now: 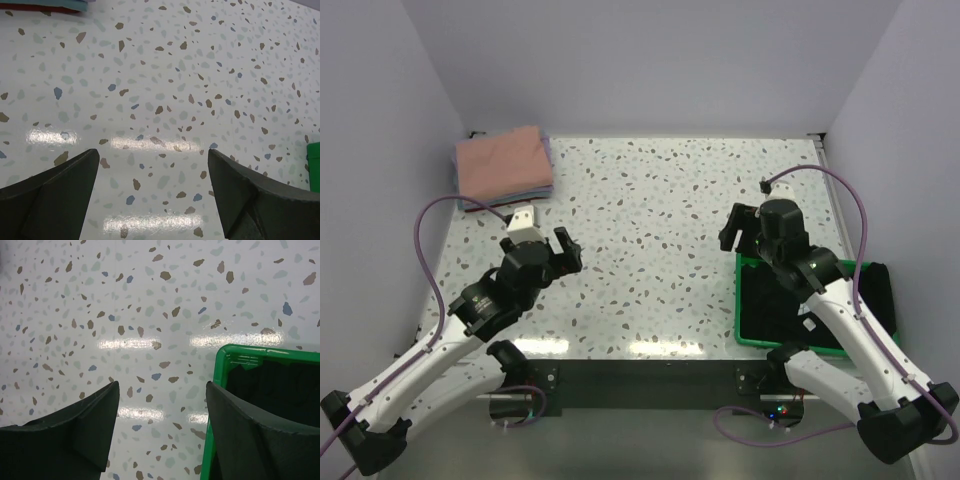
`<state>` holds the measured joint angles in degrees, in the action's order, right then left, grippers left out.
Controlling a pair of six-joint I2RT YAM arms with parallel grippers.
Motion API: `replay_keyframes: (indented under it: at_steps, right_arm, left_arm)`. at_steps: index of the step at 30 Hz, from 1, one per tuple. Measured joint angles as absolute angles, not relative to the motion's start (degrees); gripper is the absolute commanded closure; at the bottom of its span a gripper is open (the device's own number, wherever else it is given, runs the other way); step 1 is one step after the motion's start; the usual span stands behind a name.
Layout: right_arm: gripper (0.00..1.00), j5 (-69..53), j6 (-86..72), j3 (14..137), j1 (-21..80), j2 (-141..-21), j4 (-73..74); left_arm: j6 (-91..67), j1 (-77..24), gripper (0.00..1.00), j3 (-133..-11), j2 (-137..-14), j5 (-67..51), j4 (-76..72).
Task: Fold and stack the t-shirts
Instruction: Grab the tshirt from the pile
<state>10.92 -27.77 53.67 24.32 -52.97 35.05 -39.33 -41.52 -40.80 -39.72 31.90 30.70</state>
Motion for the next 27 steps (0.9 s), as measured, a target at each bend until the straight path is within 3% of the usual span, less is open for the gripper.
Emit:
replay_keyframes:
  at_steps: [10,20,27]
  right_arm:
    - [0.26,11.18,-27.77,53.67,24.32,-52.99,35.16]
    - [0.03,20.21,-33.85,52.88,22.61,-53.28,40.53]
    - [0.01,20.99,-40.07,49.54,11.25,-58.35,46.54]
  left_arm:
    - [-39.42,-41.52,0.04,-40.93,-41.67,32.14,30.98]
    - [-39.42,-41.52,0.04,-40.93,-41.74,31.38,31.11]
    - [-39.92,-41.52,0.04,-40.91,-39.35,31.22,32.29]
